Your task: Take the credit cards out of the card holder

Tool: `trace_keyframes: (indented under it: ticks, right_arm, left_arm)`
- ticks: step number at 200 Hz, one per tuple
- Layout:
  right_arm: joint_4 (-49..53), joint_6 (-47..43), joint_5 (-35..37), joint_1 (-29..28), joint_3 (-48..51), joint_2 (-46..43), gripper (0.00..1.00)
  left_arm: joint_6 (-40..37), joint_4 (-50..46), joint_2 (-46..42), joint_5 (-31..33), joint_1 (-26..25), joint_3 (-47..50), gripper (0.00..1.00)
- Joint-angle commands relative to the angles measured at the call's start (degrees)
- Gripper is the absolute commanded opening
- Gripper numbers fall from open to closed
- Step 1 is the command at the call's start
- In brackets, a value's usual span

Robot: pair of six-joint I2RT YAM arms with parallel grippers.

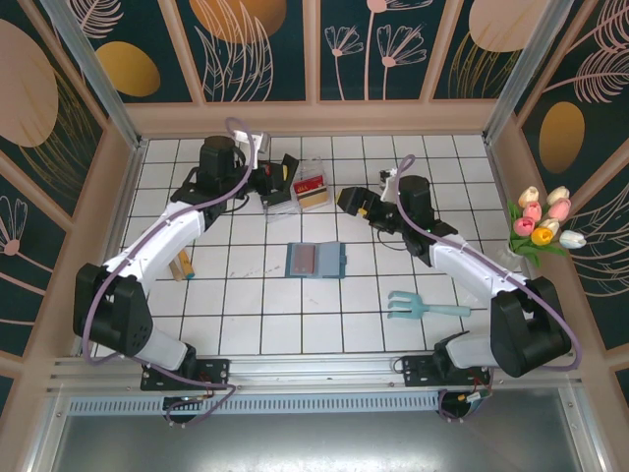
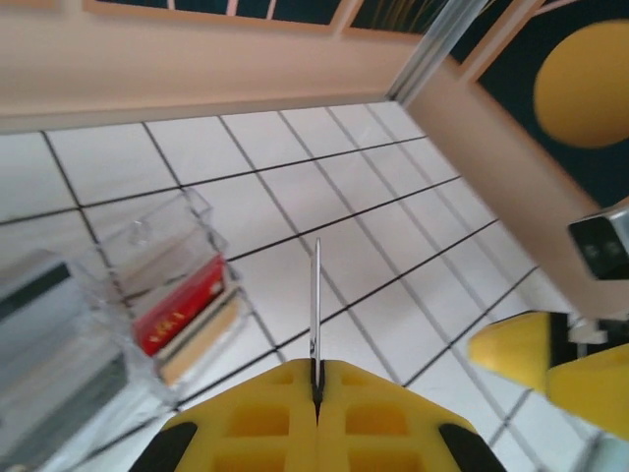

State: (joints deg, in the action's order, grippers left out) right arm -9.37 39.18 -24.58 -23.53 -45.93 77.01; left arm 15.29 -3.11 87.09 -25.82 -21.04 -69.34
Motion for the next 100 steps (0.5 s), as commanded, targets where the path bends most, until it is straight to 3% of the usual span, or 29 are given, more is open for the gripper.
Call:
trace_keyframes:
  ticks: [1,38,72,100]
  right_arm:
    - [8.4,-5.4,6.1,0.5,-1.5,-1.1,0.99]
    - [9.4,-4.5,7.2,1.0,0.2,-0.8,0.99]
    - [9.0,-3.4,6.3,1.1,0.2,-1.0,0.99]
    - [8.3,-2.2,7.1,1.2,1.3,-2.0,0.99]
  left_arm:
    - [-18.5,-8.8,1.6,1.4,0.1,-3.4,0.0]
    - [-31.2,-11.7,2.8,5.4,0.1,-6.4,0.01]
    - [-40.1,-19.3,8.1,-0.1,0.1,-11.2,0.07]
    - [-49.5,-21.7,10.8,1.3,0.1,-11.7,0.05]
